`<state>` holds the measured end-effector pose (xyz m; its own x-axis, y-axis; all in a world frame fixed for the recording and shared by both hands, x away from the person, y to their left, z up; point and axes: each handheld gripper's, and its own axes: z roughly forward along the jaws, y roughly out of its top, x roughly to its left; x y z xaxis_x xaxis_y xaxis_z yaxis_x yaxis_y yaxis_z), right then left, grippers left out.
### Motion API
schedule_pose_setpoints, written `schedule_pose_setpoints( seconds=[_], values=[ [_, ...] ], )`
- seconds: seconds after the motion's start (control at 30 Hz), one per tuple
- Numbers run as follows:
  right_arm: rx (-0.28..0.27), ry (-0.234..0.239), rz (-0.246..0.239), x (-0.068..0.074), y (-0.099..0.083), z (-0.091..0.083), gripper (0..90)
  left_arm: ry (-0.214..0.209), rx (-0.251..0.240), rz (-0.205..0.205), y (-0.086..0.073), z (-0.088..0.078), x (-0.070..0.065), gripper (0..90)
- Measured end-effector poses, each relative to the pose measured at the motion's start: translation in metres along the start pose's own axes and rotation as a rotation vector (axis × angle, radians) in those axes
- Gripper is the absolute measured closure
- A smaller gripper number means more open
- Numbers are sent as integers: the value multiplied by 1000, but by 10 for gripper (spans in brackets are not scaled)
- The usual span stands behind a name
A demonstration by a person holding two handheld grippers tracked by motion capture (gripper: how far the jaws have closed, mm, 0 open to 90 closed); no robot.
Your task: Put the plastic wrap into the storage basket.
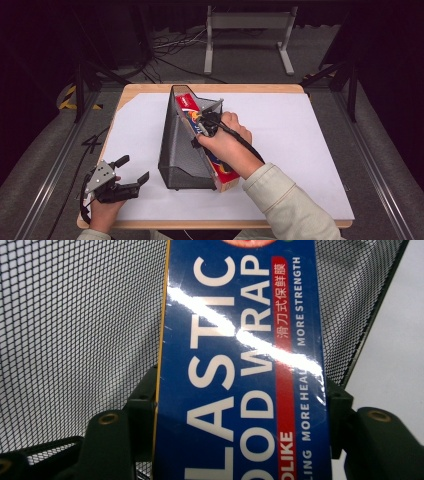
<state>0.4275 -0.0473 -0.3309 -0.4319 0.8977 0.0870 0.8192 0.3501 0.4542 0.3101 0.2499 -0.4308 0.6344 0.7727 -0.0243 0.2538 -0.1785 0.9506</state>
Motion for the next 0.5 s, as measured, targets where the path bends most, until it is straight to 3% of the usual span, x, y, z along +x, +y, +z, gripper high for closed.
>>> schedule_pose_setpoints(
  seconds=[0.5],
  values=[
    [75, 6, -5, -2, 9, 14, 393, 1, -1, -6, -1, 0, 0, 107]
  ],
)
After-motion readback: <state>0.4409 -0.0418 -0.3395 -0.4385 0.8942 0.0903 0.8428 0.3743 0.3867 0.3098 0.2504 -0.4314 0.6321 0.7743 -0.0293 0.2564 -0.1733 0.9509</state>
